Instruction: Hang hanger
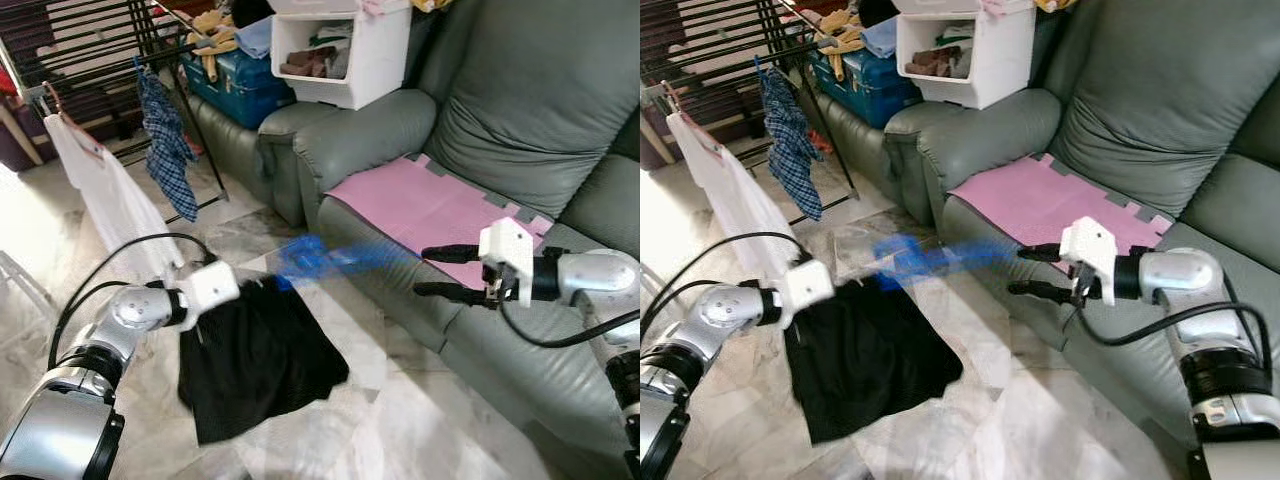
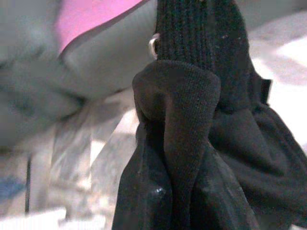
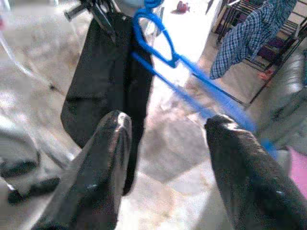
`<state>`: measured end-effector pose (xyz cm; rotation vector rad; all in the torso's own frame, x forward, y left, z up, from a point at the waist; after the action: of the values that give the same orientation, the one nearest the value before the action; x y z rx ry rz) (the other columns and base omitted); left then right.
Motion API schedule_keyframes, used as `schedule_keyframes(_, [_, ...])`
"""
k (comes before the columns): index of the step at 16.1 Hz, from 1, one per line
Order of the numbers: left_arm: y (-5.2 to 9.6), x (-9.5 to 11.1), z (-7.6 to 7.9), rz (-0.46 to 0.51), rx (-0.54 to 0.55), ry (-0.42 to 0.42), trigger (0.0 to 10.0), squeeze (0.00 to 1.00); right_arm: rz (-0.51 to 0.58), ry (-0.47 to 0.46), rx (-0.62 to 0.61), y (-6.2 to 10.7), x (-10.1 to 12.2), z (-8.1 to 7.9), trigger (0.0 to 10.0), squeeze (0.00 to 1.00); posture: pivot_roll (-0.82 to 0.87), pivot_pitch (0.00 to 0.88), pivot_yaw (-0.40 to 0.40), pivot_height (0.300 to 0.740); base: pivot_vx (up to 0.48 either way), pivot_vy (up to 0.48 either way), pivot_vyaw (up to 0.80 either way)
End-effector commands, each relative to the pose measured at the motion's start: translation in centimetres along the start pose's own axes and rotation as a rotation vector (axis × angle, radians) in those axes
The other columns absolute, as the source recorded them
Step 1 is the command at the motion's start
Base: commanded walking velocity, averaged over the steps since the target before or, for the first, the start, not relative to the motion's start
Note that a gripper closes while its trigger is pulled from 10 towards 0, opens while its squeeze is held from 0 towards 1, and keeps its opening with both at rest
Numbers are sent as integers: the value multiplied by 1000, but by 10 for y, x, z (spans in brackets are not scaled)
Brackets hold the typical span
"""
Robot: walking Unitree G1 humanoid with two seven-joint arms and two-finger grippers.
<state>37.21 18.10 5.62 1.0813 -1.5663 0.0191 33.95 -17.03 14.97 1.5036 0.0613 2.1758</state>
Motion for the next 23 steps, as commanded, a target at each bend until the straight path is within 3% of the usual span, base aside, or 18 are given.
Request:
schedule_keyframes(1, [6,10,-23,55,109,79,0,0,60,-38,-26,-1,9,4,10000,1000,-169,0,45,740,0,0,0])
schedule_keyframes(3, [8,19,-33,137,166,211,0,0,102,-104,-51,-5,8,1,10000,1000,-165,0,46,740,0,0,0])
schedule_keyframes(4, [10,37,-38,275,153,343,0,0,86,-136,-70,-14,-4,-7,10000,1000,-162,0,43,740,0,0,0])
schedule_keyframes(5, [11,49,-38,343,113,370,0,0,78,-148,-81,-19,-9,-12,10000,1000,-162,0,43,740,0,0,0])
schedule_keyframes(7, [13,73,-20,423,-82,283,0,0,65,-170,-182,-27,-19,-10,10000,1000,-157,0,45,740,0,0,0])
schedule_keyframes(9, [13,82,2,416,-240,193,0,0,78,-233,-220,-31,-22,-9,10000,1000,-153,0,48,740,0,0,0])
schedule_keyframes(11, [15,86,20,399,-364,89,0,0,74,-230,-241,-36,-24,-10,10000,1000,-149,0,51,740,0,0,0])
schedule_keyframes(12, [16,89,24,396,-393,56,0,0,73,-230,-247,-37,-24,-10,10000,1000,-147,0,48,740,0,0,0])
schedule_keyframes(13, [17,92,26,371,-400,-48,0,0,78,-228,-254,-38,-23,-9,10000,1000,-144,0,47,740,0,0,0])
schedule_keyframes(15, [19,103,24,393,-392,-95,0,0,78,-229,-257,-40,-22,-8,10000,969,-142,0,47,740,0,0,0])
schedule_keyframes(19, [30,165,17,593,-362,-133,0,0,84,-241,-250,-51,-22,-11,10000,894,-136,0,47,740,0,0,0])
schedule_keyframes(20, [32,180,16,642,-356,-140,0,0,88,-243,-249,-55,-22,-12,10000,796,-136,0,47,740,0,0,0])
schedule_keyframes(21, [33,188,17,669,-352,-146,0,0,89,-244,-247,-58,-22,-13,10000,243,-136,0,47,740,0,0,0])
schedule_keyframes(22, [35,195,19,684,-357,-162,0,0,91,-245,-246,-60,-21,-13,10000,0,-135,0,46,740,0,0,0])
schedule_keyframes(23, [38,204,23,714,-369,-158,0,0,88,-244,-251,-61,-22,-12,10000,0,-135,0,46,740,0,0,0])
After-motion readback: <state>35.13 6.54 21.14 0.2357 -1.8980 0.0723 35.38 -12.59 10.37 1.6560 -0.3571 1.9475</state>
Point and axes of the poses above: a point about 5 cm out from each wrist's last joint towards the gripper, its own y axis pointing back from the gripper into the wrist, its own x axis along the axis of the wrist's last joint, z = x × y, the point moved 6 cm from there along -y, pointing out of the wrist towards the gripper, and after that the axes turned 8 degrees about y, right-handed, at the moved point
